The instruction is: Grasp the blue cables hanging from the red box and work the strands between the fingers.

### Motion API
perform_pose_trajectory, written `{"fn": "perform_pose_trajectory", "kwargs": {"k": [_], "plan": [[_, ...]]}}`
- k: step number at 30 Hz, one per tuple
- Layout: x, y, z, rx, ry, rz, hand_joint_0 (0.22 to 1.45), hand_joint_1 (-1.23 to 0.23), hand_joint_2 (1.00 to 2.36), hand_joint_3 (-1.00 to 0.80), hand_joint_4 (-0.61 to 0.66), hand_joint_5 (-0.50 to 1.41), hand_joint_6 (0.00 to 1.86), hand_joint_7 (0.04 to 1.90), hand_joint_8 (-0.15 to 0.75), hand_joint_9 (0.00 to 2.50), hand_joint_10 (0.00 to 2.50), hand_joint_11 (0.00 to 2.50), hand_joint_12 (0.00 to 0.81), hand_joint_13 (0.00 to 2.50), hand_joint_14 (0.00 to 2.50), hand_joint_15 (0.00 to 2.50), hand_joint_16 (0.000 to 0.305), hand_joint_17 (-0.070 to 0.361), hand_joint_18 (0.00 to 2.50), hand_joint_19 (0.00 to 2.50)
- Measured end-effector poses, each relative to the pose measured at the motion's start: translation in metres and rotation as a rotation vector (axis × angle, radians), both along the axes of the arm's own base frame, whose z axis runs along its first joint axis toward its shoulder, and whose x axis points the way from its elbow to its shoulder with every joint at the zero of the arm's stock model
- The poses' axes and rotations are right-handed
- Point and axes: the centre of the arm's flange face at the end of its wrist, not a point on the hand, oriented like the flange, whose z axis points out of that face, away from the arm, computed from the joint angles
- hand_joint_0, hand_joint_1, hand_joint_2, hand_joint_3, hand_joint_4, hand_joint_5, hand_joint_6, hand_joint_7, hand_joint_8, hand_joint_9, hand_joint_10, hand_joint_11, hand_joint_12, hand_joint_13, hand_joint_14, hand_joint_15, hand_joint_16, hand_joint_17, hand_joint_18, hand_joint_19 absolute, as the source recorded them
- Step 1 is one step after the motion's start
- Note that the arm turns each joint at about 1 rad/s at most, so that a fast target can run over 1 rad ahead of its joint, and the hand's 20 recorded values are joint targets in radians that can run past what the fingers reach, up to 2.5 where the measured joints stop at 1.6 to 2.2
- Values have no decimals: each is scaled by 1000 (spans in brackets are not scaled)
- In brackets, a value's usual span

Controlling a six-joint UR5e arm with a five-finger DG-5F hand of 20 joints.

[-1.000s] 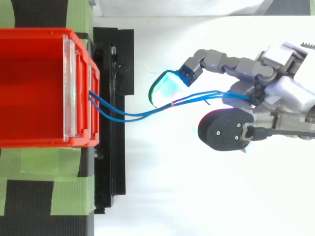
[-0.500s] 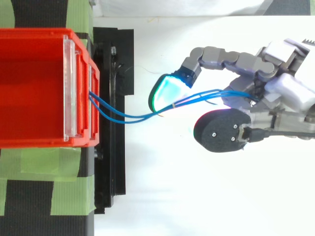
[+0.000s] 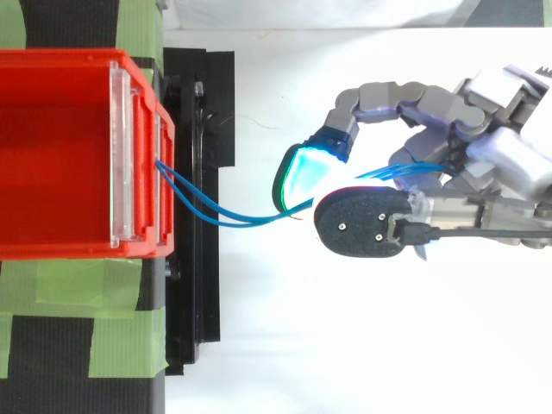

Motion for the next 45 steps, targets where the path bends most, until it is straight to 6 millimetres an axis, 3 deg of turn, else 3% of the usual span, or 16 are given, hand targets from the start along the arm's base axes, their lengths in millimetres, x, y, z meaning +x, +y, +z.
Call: {"fn": "perform_pose_trajectory", "kwargs": {"k": [5,11,20,24,25,26,29,32,34,35,36,39,40,42,43,45], "plan": [[0,0,0,-1,1,0,918,-684,1017,-90,110,153,754,1053,369,1558,2500,2500,537,1757,2500,1566,198,149,2045,795],[0,0,0,-2,0,0,958,-620,1002,-5,54,498,16,1414,369,1558,2500,2500,537,1757,2500,1566,198,149,2045,795],[0,0,0,-6,2,0,971,-612,1004,240,73,582,0,1484,369,1558,2500,2500,537,1757,2500,1566,198,149,2045,795],[0,0,0,-12,5,0,982,-669,1002,347,84,450,309,1349,369,1558,2500,2500,537,1757,2500,1566,198,149,2045,795],[0,0,0,-13,6,1,940,-737,1167,320,38,275,752,1181,369,1558,2500,2500,537,1757,2500,1566,198,149,2045,795],[1,0,0,-16,7,1,898,-757,1282,278,31,198,953,1144,369,1558,2500,2500,537,1757,2500,1566,198,149,2045,795],[1,0,0,-27,13,1,792,-777,1342,207,73,105,1286,1024,369,1558,2500,2500,537,1757,2500,1566,198,149,2045,795],[1,1,1,-46,24,2,714,-775,1396,98,105,120,1379,1021,369,1558,2500,2500,537,1757,2500,1566,198,149,2045,795],[2,1,1,-55,26,2,708,-740,1395,187,54,142,1414,1047,369,1558,2500,2500,537,1757,2500,1566,198,149,2045,795],[2,1,1,-57,25,2,664,-659,1676,100,-52,152,1431,1058,369,1558,2500,2500,537,1757,2500,1566,198,149,2045,795],[2,1,1,-59,23,2,655,-628,1796,32,-94,158,1431,1051,369,1558,2500,2500,537,1757,2500,1566,198,149,2045,795],[3,2,2,-63,18,1,664,-495,1980,-88,-62,140,1418,1051,369,1558,2500,2500,537,1757,2500,1566,198,149,2045,795],[4,2,2,-63,18,1,675,-405,2078,-73,-37,127,1398,1093,369,1558,2500,2500,537,1757,2500,1566,198,149,2045,795],[4,2,2,-65,17,1,756,-331,2037,-47,9,261,1020,1184,369,1558,2500,2500,537,1757,2500,1566,198,149,2045,795],[4,2,2,-65,17,1,857,-407,1738,26,56,452,527,1364,369,1558,2500,2500,537,1757,2500,1566,198,149,2045,795],[4,2,2,-65,18,0,956,-479,1459,110,121,626,131,1521,369,1558,2500,2500,537,1757,2500,1566,198,149,2045,795]]}}
